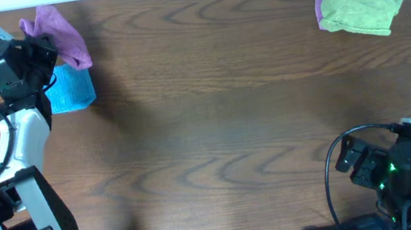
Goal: Fold the cloth
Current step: 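Lift the purple cloth with the left gripper and carry it toward the blue cloth, then lower the purple cloth onto the blue cloth with the left gripper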
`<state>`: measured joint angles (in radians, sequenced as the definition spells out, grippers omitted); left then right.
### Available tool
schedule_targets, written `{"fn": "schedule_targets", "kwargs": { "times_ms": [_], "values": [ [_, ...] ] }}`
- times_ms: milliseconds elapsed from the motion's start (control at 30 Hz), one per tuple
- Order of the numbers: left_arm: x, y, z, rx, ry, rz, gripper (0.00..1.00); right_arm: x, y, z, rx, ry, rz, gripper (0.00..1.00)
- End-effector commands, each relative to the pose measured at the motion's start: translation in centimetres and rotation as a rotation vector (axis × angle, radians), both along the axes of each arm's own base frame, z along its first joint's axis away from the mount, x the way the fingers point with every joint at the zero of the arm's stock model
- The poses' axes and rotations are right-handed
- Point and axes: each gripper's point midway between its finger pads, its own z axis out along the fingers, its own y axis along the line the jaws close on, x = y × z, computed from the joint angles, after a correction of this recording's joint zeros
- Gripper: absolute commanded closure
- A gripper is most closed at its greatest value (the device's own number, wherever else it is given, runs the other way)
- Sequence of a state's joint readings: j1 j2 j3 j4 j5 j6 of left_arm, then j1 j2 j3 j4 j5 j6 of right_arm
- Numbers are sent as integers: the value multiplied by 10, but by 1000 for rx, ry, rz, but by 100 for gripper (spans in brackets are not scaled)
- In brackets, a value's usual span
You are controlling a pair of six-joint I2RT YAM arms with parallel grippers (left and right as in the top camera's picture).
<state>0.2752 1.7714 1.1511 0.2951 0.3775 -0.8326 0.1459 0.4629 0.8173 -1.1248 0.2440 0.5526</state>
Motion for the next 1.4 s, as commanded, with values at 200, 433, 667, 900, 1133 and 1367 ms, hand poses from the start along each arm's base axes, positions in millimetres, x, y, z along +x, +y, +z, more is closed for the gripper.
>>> {"fn": "schedule_targets", "kwargs": {
  "times_ms": [200, 433, 667, 900, 1133, 1367],
  "values": [
    [8, 16, -23, 23, 32, 26, 94, 0, -4, 0, 2, -5, -28, 1],
    [11, 16, -33, 20, 39, 21, 94, 0, -4, 0, 2, -5, -28, 1],
    [10, 18, -38, 22, 57, 25, 94, 0, -4, 0, 2, -5, -28, 1],
    [0, 24, -57, 66, 143, 51, 94, 0, -4, 0, 2, -5, -28, 1],
    [-9, 31, -71, 94, 212, 82, 94, 0, -4, 0, 2, -5, -28, 1],
    [-18, 42, -81, 96, 263, 120, 92, 0, -4, 0, 2, -5, -28, 1]
  ]
}}
